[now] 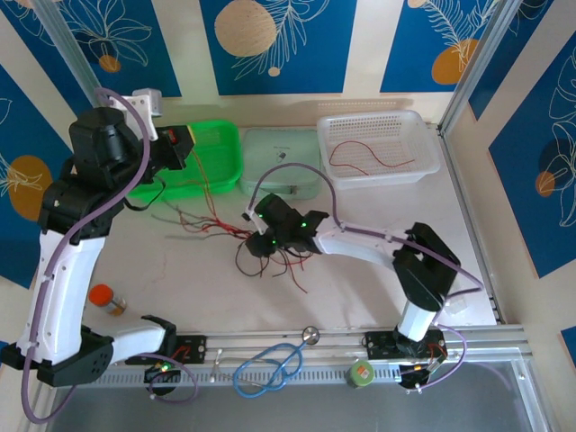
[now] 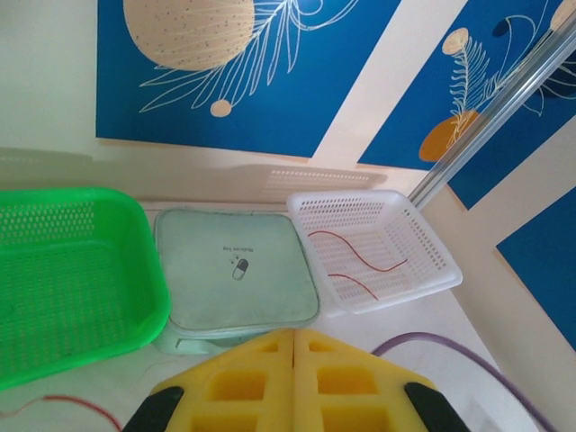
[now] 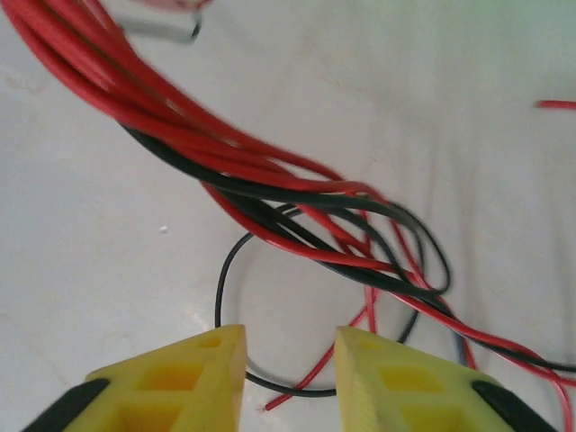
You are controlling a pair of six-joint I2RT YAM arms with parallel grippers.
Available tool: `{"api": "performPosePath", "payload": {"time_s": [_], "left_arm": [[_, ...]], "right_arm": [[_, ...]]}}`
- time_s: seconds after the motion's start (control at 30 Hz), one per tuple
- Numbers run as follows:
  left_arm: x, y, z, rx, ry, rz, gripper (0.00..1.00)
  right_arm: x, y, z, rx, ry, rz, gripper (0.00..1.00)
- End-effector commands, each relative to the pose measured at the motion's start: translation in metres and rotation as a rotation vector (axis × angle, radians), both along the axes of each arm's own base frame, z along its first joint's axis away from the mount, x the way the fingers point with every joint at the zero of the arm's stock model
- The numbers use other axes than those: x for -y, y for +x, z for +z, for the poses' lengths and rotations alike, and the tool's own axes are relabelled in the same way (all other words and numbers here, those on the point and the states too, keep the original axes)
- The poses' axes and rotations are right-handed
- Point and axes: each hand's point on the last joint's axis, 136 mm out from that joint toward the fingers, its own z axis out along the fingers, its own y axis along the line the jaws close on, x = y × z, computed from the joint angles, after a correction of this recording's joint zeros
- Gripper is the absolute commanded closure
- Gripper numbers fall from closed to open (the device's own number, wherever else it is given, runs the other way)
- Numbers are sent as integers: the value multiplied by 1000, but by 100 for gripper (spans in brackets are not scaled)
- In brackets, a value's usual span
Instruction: Untangle the cables
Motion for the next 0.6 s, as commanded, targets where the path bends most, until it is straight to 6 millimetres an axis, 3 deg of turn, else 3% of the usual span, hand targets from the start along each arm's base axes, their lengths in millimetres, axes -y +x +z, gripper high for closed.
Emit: {"api": "performPosePath", "payload": {"time_s": [0.0, 0.17, 0.47, 0.57], "left_arm": [[-3, 0, -4, 8, -10, 11, 100], [3, 4, -16, -24, -26, -7, 100], [-2, -1, -2, 1, -19, 7, 100], [-2, -2, -1, 3, -19, 6, 100]], "right_arm": [[-1, -11, 42, 37, 101, 51, 59], [-13, -1, 58, 157, 92, 215, 50], [-50, 2, 51, 391, 79, 531, 48], [-59, -7, 47, 473, 109, 652, 48]]}}
